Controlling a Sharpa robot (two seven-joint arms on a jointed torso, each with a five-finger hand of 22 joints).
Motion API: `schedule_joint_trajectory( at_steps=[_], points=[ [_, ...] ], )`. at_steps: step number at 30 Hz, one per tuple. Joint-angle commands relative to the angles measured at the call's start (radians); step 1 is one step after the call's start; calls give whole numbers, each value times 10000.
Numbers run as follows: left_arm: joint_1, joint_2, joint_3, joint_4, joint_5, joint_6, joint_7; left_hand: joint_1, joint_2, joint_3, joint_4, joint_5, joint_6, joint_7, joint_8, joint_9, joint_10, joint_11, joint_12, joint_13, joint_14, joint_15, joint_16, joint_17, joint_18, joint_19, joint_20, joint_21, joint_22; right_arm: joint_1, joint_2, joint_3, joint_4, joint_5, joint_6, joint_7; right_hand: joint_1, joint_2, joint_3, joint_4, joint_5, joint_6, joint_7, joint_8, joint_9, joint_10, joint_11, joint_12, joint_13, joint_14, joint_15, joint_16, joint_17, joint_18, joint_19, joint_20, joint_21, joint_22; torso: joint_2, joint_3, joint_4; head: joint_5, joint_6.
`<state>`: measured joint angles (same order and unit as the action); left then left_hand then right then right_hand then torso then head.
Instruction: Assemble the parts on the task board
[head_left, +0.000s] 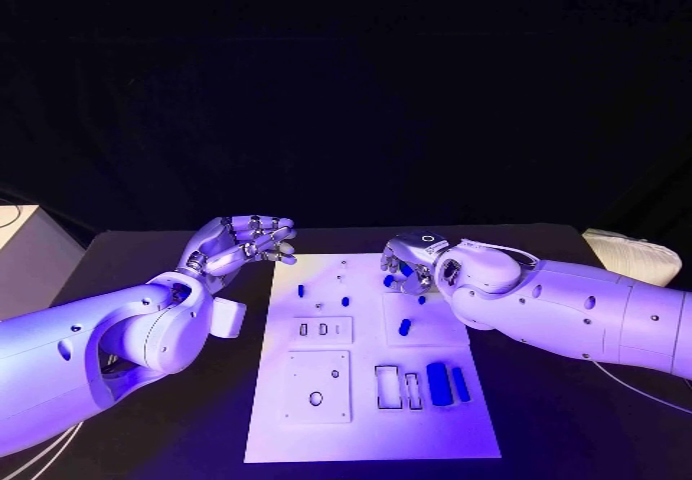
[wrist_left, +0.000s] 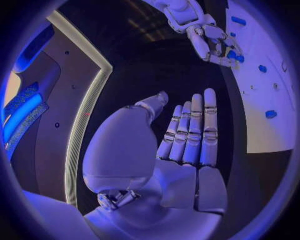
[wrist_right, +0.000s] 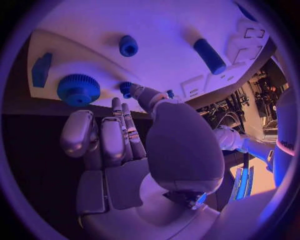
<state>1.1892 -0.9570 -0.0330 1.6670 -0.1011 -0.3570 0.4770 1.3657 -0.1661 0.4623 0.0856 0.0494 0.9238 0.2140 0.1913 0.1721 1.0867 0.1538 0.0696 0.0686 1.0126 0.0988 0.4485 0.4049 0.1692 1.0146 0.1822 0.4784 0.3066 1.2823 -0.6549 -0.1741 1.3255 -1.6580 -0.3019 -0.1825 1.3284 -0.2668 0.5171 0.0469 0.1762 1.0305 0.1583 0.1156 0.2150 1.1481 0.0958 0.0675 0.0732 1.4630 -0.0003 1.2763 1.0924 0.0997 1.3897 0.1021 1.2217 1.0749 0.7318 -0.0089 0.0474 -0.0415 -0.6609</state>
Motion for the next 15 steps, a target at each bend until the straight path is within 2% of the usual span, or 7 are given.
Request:
schedule_joint_trajectory(
  at_steps=[1,9,15],
  points=[
    [15,17,11,4,5,176,41,-62,-1,49,-32,4,1,30,-58,-9,-15,47,-38,-15,-68,14,52,9,7,-67,-12,50,9,-25,47,-1,-54,-69,166,36,32,77,19,81,33,8,-21,1,25,94,-29,-2,20,301,52,57,18,-67,69,17,53,38,16,4,-13,12,-19],
    [15,19,11,-15,35,131,61,-54,21,69,-39,5,13,28,-54,-7,-10,45,-33,-13,-98,14,77,30,8,-107,-9,104,53,-53,81,-2,-99,80,-48,133,-38,224,194,346,60,270,-4,157,141,496,-66,54,86,293,34,256,130,-120,144,12,316,413,29,6,-6,10,-54],
    [15,30,11,-55,135,105,97,-46,33,85,-47,3,23,28,-51,-6,-1,43,-28,-12,-110,12,98,45,11,-131,-9,144,84,-59,82,-2,-121,136,-156,157,90,360,464,387,283,550,-96,348,285,826,-157,57,134,289,-34,380,179,-154,188,-38,496,673,37,2,-3,34,-74]
  ],
)
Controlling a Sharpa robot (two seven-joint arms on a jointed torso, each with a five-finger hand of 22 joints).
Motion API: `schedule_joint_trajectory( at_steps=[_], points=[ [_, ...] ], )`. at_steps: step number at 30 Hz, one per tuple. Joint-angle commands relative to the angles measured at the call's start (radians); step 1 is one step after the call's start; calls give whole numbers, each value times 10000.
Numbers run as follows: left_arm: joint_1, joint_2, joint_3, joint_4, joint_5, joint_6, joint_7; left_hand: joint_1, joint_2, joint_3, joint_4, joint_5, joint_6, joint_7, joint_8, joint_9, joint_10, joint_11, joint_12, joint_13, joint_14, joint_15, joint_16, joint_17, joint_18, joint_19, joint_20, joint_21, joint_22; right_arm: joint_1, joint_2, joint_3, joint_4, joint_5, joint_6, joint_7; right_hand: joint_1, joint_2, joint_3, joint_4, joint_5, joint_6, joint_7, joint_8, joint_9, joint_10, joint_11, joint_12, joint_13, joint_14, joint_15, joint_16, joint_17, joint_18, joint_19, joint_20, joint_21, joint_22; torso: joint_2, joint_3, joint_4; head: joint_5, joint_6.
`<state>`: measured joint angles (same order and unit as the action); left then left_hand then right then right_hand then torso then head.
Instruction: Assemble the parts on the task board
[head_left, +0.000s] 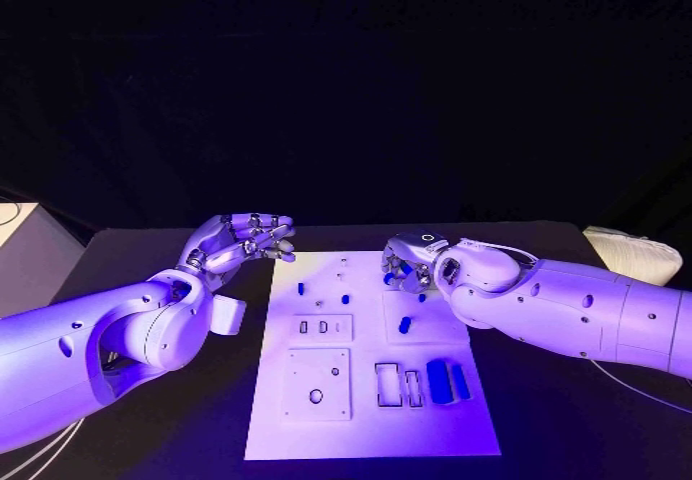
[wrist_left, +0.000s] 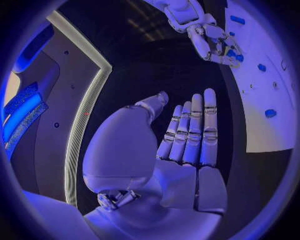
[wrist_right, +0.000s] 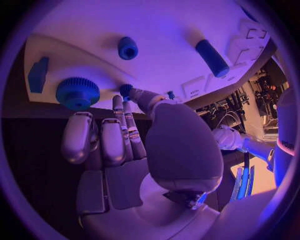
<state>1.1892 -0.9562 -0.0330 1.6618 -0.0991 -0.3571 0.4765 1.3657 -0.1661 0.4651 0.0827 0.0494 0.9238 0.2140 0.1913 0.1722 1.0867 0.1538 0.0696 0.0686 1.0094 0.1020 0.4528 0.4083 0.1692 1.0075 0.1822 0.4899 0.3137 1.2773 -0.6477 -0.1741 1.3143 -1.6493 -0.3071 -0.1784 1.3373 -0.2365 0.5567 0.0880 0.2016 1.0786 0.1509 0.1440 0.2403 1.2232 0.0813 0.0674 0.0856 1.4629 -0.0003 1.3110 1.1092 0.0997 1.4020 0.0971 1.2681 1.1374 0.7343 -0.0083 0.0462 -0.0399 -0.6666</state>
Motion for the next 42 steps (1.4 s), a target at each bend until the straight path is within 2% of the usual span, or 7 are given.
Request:
schedule_joint_trajectory(
  at_steps=[1,3,12,24,30,35,42],
  points=[
    [15,23,11,-10,137,105,107,-46,33,56,-19,3,23,28,-51,-7,0,43,-28,-11,-78,-20,54,11,11,-60,-9,28,13,-10,10,-2,-8,47,-89,106,45,102,143,-32,-57,146,-59,125,82,184,-47,63,27,286,-62,61,17,-160,70,-9,69,104,17,-2,8,17,-16],
    [15,25,11,-20,161,106,111,-48,35,58,-18,3,24,29,-51,-7,1,43,-27,-11,-78,-21,60,15,12,-65,-9,38,21,-11,12,-2,-6,31,-44,88,119,164,269,-61,-250,219,-98,192,149,303,-90,53,45,284,-94,98,26,-175,88,-39,139,207,20,2,7,15,-21],
    [15,29,11,-73,196,89,138,-37,41,72,-29,3,27,20,-50,-7,5,39,-26,-11,-87,-23,81,29,15,-87,-9,76,51,-27,39,-2,17,-9,-62,24,230,267,444,-175,-325,421,-202,395,346,600,-193,51,101,288,-173,192,65,-218,151,-108,329,489,37,2,-2,-5,-26],
    [15,14,11,-104,201,102,129,-37,41,72,-29,3,27,20,-50,-7,5,39,-26,-11,-87,-23,81,29,15,-87,-9,76,51,-32,-49,20,343,-129,-1174,-539,307,313,531,-289,-199,478,-225,492,460,659,-216,5,112,286,-200,231,80,-263,224,-140,497,735,38,-6,14,-2,-5],
    [15,6,11,-113,203,97,131,-25,43,88,-45,2,34,13,-48,-6,9,35,-25,-11,-102,-26,104,45,17,-117,-8,123,88,97,9,76,554,-221,-1918,-730,284,309,530,-285,-188,487,-226,508,479,670,-214,1,113,292,-200,253,111,-291,278,-142,595,876,52,-18,9,8,32],
    [15,20,11,-96,203,101,132,-25,43,88,-45,2,34,13,-48,-6,9,35,-25,-11,-102,-26,104,45,17,-117,-8,123,88,175,376,96,371,-256,-2346,-807,281,290,535,-300,-169,482,-229,517,495,670,-217,-8,112,298,-201,276,143,-300,295,-144,631,926,78,-7,31,7,24],
    [15,53,12,-76,203,121,128,-17,48,99,-54,2,38,9,-47,-6,11,32,-25,-12,-110,-28,117,54,19,-135,-8,151,110,199,972,104,-116,-257,-2535,-783,271,279,534,-300,-166,477,-227,519,501,670,-215,-12,111,299,-200,279,143,-300,294,-144,632,929,89,-38,75,-6,12]
  ],
)
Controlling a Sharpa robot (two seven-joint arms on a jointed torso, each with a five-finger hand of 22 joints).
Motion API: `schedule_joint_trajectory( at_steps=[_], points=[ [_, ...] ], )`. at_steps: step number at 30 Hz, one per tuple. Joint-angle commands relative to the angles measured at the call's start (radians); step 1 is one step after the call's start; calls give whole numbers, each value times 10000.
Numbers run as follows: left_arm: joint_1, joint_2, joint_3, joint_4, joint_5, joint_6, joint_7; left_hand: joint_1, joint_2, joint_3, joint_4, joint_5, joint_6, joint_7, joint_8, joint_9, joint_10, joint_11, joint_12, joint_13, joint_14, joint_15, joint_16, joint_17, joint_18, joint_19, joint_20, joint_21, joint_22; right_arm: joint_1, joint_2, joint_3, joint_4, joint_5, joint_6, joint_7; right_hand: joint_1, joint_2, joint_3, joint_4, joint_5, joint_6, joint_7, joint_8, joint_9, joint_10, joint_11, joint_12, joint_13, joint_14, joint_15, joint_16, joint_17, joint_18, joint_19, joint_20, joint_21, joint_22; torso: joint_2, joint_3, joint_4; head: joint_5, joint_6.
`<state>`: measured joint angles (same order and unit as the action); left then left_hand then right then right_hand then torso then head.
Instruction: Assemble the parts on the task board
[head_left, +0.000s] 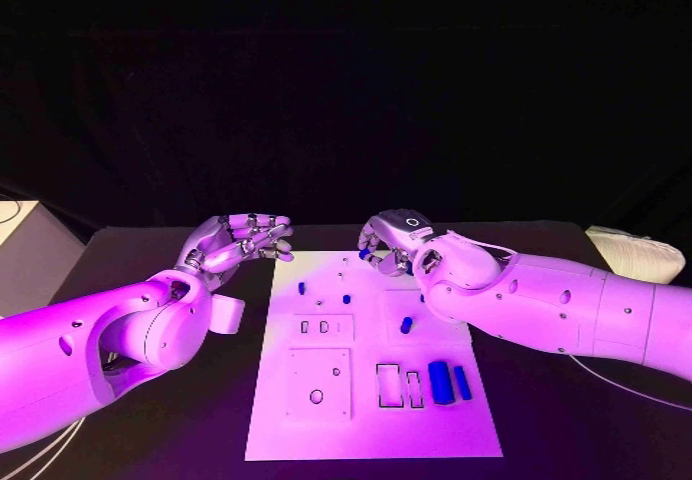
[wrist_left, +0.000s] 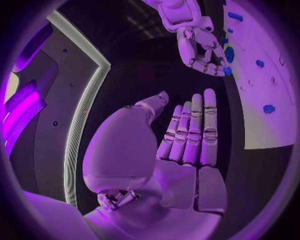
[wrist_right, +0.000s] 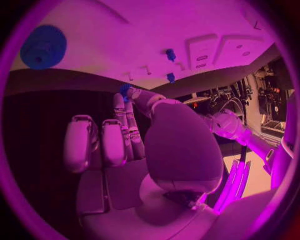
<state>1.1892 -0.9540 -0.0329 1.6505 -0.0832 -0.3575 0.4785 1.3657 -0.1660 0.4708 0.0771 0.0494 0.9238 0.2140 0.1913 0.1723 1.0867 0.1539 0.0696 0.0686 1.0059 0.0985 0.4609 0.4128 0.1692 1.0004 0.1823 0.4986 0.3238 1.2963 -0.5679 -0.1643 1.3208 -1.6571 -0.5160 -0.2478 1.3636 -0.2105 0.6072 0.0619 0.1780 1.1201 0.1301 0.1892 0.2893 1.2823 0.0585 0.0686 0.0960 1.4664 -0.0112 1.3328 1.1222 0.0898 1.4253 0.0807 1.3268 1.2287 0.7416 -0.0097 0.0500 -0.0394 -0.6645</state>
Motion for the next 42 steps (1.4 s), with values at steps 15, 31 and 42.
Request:
schedule_joint_trajectory(
  at_steps=[15,31,42],
  points=[
    [53,22,28,125,45,138,82,-18,47,42,3,2,38,9,-47,-7,11,32,-25,-12,-75,7,36,9,19,-64,-9,64,9,-114,949,5,-1104,4,-190,24,-23,-3,27,-37,76,46,-15,69,27,82,16,-30,7,263,-90,66,8,-200,55,19,43,14,132,-94,186,-8,-23],
    [82,24,36,96,45,132,58,-20,38,53,-10,4,36,8,-50,-8,7,32,-29,-14,-101,9,57,26,19,-109,-6,121,55,-153,1006,-7,-1222,106,220,52,-91,-36,16,-17,73,25,-14,79,57,89,20,-37,6,261,-85,75,3,-198,44,21,38,12,180,-101,188,5,-81],
    [84,17,36,100,45,120,45,-26,35,55,-11,4,37,9,-51,-9,6,34,-29,-15,-120,13,61,30,17,-132,-2,139,71,-191,1059,-23,-1283,150,418,63,-124,-47,14,-4,80,12,-15,82,70,87,21,-41,5,258,-83,74,-9,-194,33,22,27,-2,209,-104,201,34,-111]
  ],
)
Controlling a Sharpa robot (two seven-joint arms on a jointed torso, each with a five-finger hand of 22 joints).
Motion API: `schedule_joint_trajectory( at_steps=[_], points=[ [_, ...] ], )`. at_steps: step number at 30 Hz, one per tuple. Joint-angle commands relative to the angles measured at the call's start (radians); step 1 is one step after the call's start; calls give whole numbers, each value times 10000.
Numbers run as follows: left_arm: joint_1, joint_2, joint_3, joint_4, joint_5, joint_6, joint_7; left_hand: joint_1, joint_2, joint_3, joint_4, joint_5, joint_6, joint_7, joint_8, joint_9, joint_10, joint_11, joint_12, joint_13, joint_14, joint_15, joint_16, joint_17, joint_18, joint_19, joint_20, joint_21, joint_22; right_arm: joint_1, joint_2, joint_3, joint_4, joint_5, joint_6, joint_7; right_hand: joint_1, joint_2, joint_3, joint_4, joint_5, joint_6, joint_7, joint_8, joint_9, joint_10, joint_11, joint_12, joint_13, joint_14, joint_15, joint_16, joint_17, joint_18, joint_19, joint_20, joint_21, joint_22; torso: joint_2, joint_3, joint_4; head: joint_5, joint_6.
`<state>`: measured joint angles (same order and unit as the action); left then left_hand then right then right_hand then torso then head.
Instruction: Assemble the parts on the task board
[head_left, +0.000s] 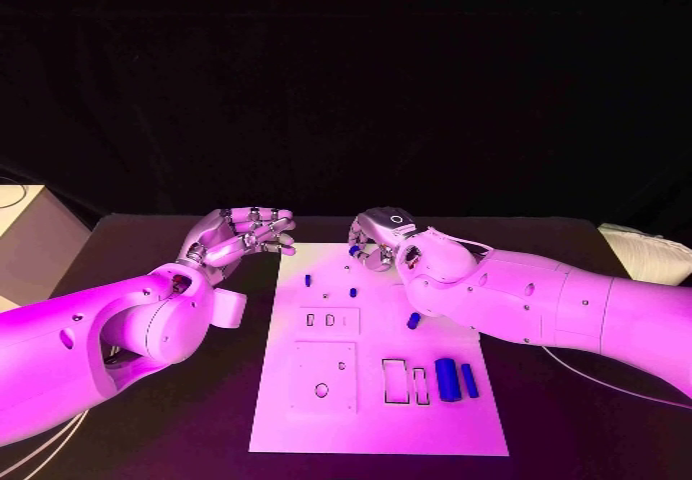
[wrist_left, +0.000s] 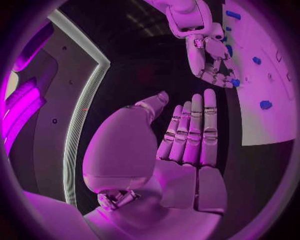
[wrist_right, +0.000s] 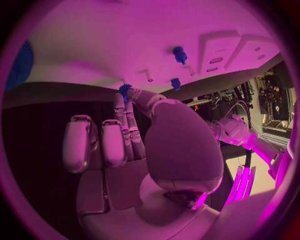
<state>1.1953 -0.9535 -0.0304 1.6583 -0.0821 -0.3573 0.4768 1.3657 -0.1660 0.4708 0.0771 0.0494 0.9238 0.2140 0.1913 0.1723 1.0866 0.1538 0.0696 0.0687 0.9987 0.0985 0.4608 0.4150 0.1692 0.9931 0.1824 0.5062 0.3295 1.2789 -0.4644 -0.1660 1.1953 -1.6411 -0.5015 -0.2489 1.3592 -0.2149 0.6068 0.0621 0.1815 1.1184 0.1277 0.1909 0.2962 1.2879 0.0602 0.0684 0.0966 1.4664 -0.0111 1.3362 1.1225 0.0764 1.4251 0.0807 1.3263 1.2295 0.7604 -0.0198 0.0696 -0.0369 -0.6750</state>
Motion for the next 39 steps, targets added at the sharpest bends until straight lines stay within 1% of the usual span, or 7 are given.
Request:
schedule_joint_trajectory(
  at_steps=[1,18,25,27,31,35,39],
  points=[
    [24,11,11,22,34,116,61,-26,34,55,-12,4,37,9,-51,-9,6,34,-30,-15,-48,13,63,9,17,-59,-4,63,15,-22,31,-7,-38,-7,276,76,-80,-2,18,-7,45,28,8,65,2,32,4,-40,-2,259,-84,39,-12,-61,35,22,32,-10,21,-2,5,9,-5],
    [25,25,12,6,34,113,47,-28,35,61,-15,5,39,10,-51,-9,6,35,-30,-16,-67,17,67,14,15,-86,0,81,32,-56,265,-15,-345,106,338,118,-171,-82,44,9,30,-143,55,15,39,-109,49,-80,-38,227,-55,6,-110,-39,-34,40,-50,-105,36,-10,-3,30,-18],
    [25,37,12,-19,34,125,28,-28,35,61,-15,5,39,10,-51,-9,6,35,-30,-16,-67,17,67,14,15,-86,0,81,32,-53,225,-18,-384,214,423,182,-519,-561,27,123,36,-1121,376,-498,-28,-1234,391,-72,-301,33,227,-270,-697,170,-572,275,-868,-1108,31,-12,-25,46,-40],
    [25,38,12,-29,34,130,22,-33,31,66,-19,3,39,12,-52,-10,5,38,-30,-16,-91,22,74,21,13,-123,4,105,55,-52,146,-19,-300,223,378,188,-501,-595,-709,91,237,-1637,332,-787,-83,-2137,416,-13,-325,-191,271,-705,-1429,420,-1157,337,-1887,-2295,25,-10,-25,47,-45],
    [25,19,11,-45,34,140,14,-33,31,66,-19,3,39,12,-52,-10,5,38,-30,-16,-91,22,74,21,13,-123,4,105,55,-49,-206,-20,139,220,214,113,465,25,-3453,591,298,-2021,126,-1055,-140,-3055,519,223,-298,-453,324,-1452,-2590,640,-1553,399,-3254,-3637,23,6,-33,52,-41],
    [25,-19,11,-51,34,143,9,-33,32,68,-20,3,37,12,-54,-11,4,39,-31,-16,-97,23,76,23,13,-134,5,113,62,-31,-891,-9,988,204,-13,-17,1118,53,-4352,1401,257,-1980,61,-1088,-166,-3257,517,522,-293,-471,320,-1553,-2811,665,-1486,392,-3583,-3854,16,25,-69,55,-27],
    [25,-33,11,-70,39,155,6,-33,32,68,-20,3,37,12,-54,-11,4,39,-31,-16,-97,23,76,23,13,-134,5,113,62,55,-1697,44,1848,549,-127,-43,1416,95,-4350,1794,269,-1747,154,-1000,-145,-2914,398,861,-270,-331,237,-1363,-2547,600,-1238,317,-3346,-3506,-19,59,-151,59,26]
  ],
)
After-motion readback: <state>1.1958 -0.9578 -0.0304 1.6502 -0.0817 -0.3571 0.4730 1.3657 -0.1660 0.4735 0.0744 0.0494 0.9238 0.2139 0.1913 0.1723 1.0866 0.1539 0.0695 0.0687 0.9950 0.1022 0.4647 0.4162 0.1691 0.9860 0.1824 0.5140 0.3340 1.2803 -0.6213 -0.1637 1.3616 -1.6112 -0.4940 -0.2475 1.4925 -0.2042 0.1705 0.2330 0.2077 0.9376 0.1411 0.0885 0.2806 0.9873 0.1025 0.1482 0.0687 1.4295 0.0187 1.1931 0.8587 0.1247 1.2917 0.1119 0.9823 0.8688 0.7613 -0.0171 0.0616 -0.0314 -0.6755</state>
